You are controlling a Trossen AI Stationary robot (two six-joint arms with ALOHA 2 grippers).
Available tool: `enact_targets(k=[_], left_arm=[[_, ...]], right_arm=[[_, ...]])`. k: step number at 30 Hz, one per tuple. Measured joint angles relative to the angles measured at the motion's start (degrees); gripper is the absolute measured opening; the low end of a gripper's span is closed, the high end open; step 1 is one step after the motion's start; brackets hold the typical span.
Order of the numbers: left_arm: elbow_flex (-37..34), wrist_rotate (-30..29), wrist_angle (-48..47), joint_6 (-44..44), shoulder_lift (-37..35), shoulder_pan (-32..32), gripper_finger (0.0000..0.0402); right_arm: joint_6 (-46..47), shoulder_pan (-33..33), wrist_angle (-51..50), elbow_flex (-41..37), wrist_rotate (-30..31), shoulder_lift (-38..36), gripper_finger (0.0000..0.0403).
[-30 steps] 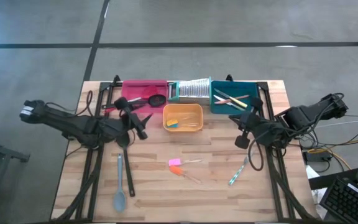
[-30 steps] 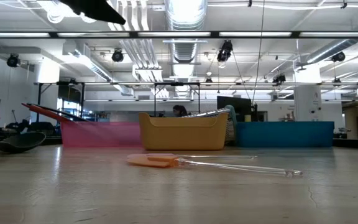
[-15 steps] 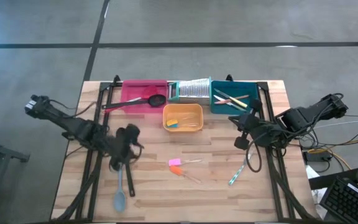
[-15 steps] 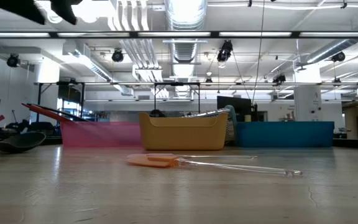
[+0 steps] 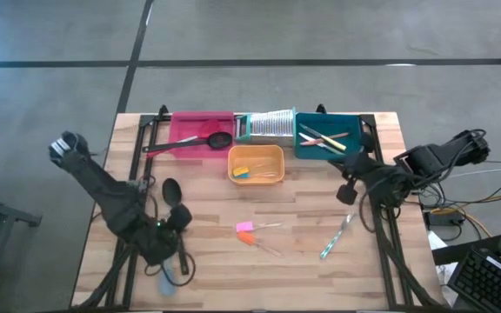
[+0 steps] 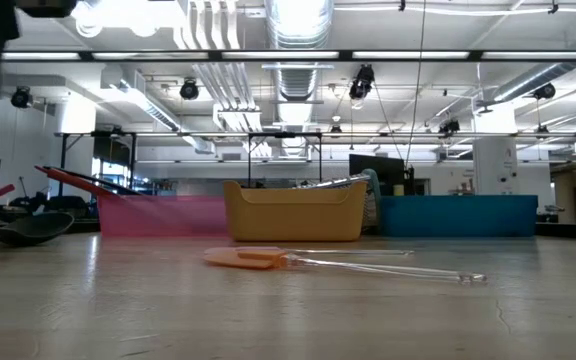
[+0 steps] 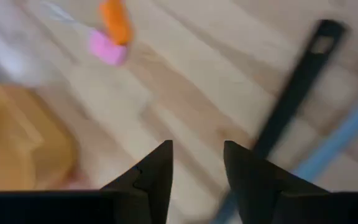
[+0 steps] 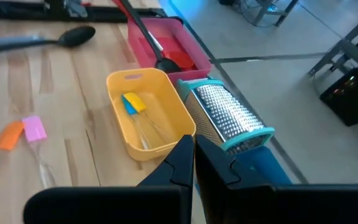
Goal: Pick & Place Kitchen Items
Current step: Put the gray spoon into the pink bin
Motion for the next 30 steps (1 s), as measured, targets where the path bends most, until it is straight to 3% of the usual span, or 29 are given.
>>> enact_targets(k=[11, 20, 30], left_arm=[[0.0, 13.0, -0.4, -12.8, 2.7, -5.1, 0.0098], [-2.8, 19.8, -0.7, -12.2, 2.6, -5.4, 0.0103], [-10.3, 20.1, 2.0, -4.7, 2.6, -5.4, 0.0100]], right_arm=[[8.1, 0.0, 0.6, -3.2, 1.8, -6.4, 0.0008], [13.2, 0.0, 1.7, -3.6, 2.5, -6.9, 0.0008], [8.7, -0.1, 3.5, -1.6, 6.9, -7.0, 0.0008]])
